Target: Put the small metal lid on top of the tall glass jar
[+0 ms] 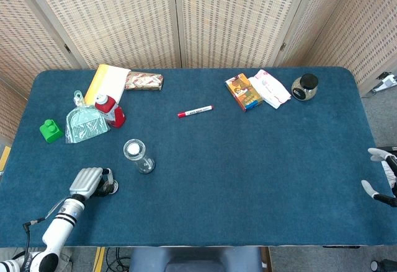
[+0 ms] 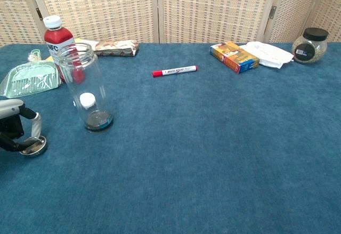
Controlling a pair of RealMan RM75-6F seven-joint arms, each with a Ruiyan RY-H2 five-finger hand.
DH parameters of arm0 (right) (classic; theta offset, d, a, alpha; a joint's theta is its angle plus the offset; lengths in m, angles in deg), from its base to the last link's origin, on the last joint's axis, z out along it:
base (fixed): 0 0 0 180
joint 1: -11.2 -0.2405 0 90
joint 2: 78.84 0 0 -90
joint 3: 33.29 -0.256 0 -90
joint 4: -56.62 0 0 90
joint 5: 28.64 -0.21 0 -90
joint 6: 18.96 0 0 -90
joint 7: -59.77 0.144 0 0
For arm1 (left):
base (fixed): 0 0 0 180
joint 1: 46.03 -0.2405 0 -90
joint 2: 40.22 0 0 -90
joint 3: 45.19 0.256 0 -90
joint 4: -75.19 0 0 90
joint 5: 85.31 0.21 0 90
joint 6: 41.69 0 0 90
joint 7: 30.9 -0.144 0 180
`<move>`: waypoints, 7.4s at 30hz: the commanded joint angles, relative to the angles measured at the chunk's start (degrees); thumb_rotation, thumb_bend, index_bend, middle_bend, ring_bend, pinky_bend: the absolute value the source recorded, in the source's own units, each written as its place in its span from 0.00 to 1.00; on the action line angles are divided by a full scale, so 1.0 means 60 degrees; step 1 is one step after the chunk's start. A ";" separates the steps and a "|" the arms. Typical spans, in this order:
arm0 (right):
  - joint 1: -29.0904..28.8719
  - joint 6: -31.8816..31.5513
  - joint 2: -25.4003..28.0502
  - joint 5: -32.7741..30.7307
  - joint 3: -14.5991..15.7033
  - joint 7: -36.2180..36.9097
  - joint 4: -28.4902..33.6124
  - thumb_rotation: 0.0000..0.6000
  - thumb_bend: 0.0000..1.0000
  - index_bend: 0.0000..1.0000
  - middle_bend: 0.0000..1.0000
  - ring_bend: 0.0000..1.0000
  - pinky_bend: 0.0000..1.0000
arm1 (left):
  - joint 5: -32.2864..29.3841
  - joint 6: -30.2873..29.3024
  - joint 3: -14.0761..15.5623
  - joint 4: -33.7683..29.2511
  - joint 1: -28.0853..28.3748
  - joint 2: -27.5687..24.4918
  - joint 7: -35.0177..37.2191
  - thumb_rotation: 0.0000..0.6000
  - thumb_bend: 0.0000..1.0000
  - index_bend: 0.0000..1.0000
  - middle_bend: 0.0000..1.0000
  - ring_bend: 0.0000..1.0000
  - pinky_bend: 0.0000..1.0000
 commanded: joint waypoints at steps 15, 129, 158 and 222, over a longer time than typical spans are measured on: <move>-0.0047 0.0019 -0.0014 0.0054 -0.0039 -0.0031 0.0059 1.00 0.23 0.26 0.34 0.22 0.33 | 0.0151 -0.0169 -0.0040 -0.0456 -0.0148 -0.0541 0.0466 1.00 0.47 0.60 1.00 1.00 1.00; -0.0124 -0.0072 0.0319 -0.0502 -0.0478 -0.0425 0.0293 1.00 0.23 0.26 0.34 0.22 0.33 | -0.0201 -0.1401 -0.1299 -0.3249 0.0825 -0.3715 0.1937 1.00 0.47 0.31 0.84 0.78 1.00; -0.0295 0.0293 0.0472 -0.0737 -0.0613 -0.0234 0.0166 1.00 0.23 0.26 0.34 0.22 0.33 | 0.0794 -0.1622 -0.0793 -0.3722 -0.0117 -0.3997 0.2370 1.00 0.57 0.28 0.92 0.90 1.00; -0.0348 0.0608 0.0571 -0.1139 -0.0731 0.0071 0.0026 1.00 0.23 0.26 0.34 0.22 0.33 | 0.1949 0.0776 -0.0523 -0.3661 0.1548 -0.3936 0.2666 1.00 0.66 0.28 0.99 0.97 1.00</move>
